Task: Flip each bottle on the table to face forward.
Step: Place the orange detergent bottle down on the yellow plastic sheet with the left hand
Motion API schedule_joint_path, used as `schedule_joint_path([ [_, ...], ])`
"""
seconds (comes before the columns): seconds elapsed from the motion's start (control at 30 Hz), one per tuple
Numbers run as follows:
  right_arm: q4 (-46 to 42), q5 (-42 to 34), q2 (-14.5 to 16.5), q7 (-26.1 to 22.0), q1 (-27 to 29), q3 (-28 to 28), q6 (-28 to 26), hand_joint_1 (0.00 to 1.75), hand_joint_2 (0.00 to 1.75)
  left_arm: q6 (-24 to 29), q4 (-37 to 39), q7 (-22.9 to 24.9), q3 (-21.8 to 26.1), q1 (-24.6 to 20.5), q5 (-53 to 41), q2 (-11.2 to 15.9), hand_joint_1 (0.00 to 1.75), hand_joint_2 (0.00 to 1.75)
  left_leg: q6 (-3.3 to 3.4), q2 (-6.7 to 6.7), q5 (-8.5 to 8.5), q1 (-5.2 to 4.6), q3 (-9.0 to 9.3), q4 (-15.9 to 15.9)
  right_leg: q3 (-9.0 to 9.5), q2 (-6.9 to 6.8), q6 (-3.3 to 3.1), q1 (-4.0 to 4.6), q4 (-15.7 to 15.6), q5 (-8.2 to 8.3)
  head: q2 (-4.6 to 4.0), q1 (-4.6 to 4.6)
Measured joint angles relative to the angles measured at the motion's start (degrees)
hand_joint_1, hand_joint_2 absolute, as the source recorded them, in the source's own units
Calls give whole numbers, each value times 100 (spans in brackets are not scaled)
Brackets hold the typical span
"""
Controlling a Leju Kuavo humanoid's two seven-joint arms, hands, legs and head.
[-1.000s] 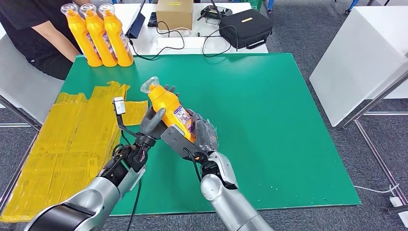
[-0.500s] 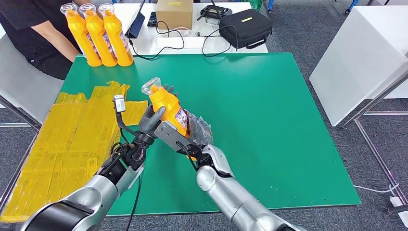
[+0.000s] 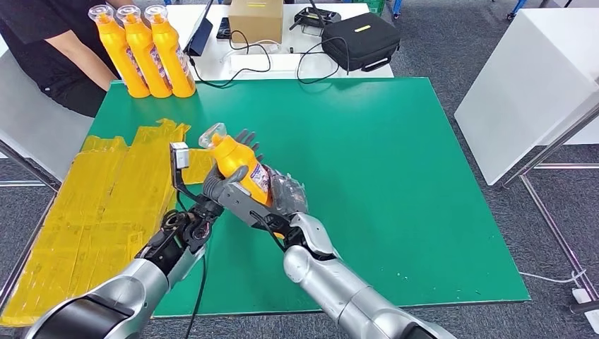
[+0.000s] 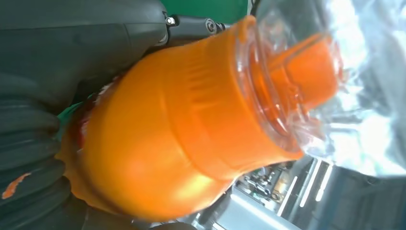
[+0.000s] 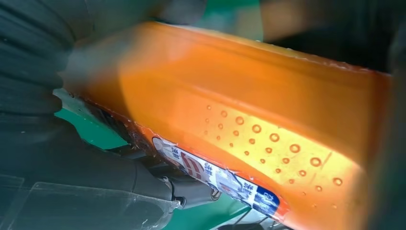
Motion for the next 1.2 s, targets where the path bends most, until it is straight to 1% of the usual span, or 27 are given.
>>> schedule_joint_path([
  [0.3,96,298,-2,-131,-18,-14,-20,175,175,155,-117,-21,-79,58,-235,7,0,175,0,0,0,-1,-1,1,-2,0,0,-1,0,1,0,1],
  [0.5,97,611,-2,-128,-19,-188,1,175,175,190,-116,13,-120,-9,-337,-17,0,175,0,2,1,-1,-1,2,-6,1,0,-1,0,1,0,1],
  [0.67,91,678,-2,-126,-23,-298,7,175,175,197,-114,16,-171,-73,-374,-40,0,175,0,2,1,-1,-1,2,-7,2,0,-1,0,1,0,1],
  [0.7,91,684,-2,-126,-23,-313,8,175,175,197,-114,17,-174,-79,-378,-42,7,175,0,2,1,-1,-1,2,-7,2,0,-1,0,1,0,1],
  [0.8,90,708,-1,-126,-23,-346,9,175,175,204,-114,9,-177,-88,-383,-45,138,175,0,2,1,-1,-1,2,-7,2,0,-1,0,1,0,1],
  [0.83,85,719,-1,-126,-23,-357,10,175,175,215,-115,-3,-178,-90,-387,-48,175,175,0,2,1,-1,-2,2,-7,2,0,-1,0,1,0,1],
  [1.03,43,867,0,-138,-26,-470,31,175,175,352,-254,-59,-156,-48,-461,-56,175,175,0,2,1,-1,-4,2,-7,2,0,-1,1,1,0,1],
  [1.2,27,1069,6,-248,-45,-702,93,175,175,402,-376,-65,-115,-44,-540,-56,175,175,0,2,1,-1,-6,2,-8,2,0,-1,1,1,0,1],
])
